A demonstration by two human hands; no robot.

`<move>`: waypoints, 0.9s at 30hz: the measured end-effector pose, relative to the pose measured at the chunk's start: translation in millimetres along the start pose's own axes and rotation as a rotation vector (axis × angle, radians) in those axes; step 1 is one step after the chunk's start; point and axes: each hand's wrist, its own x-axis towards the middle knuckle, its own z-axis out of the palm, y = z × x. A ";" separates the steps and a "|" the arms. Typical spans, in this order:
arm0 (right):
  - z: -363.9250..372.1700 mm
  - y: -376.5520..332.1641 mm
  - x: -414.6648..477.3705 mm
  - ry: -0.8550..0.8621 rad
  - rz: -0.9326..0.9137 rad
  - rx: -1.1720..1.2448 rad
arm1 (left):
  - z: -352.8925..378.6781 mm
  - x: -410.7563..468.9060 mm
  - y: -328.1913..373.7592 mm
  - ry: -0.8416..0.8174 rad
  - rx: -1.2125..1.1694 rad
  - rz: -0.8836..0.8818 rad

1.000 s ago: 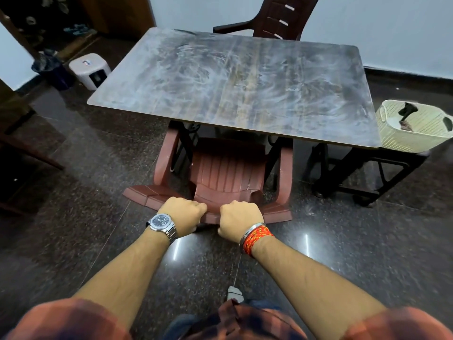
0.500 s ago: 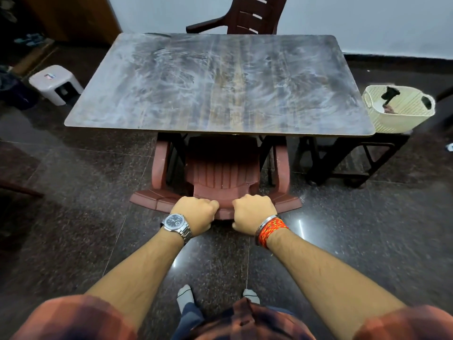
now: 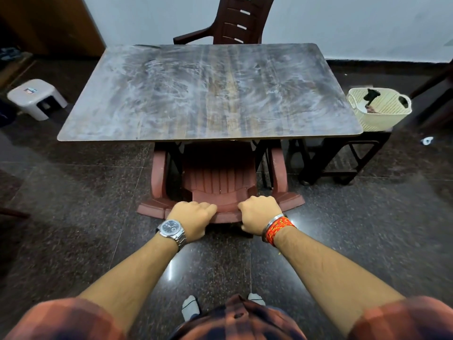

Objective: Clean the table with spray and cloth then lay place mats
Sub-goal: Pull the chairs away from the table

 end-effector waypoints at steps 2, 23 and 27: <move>2.8 -2.9 -1.3 -0.013 0.001 0.011 | 1.4 -8.4 -8.5 0.005 0.037 -0.026; -1.3 0.8 23.5 0.038 -0.047 -0.050 | 4.6 7.1 -29.0 0.039 0.050 -0.110; -1.5 -2.4 24.0 0.022 -0.036 -0.029 | 5.2 4.4 -28.8 0.078 0.063 -0.093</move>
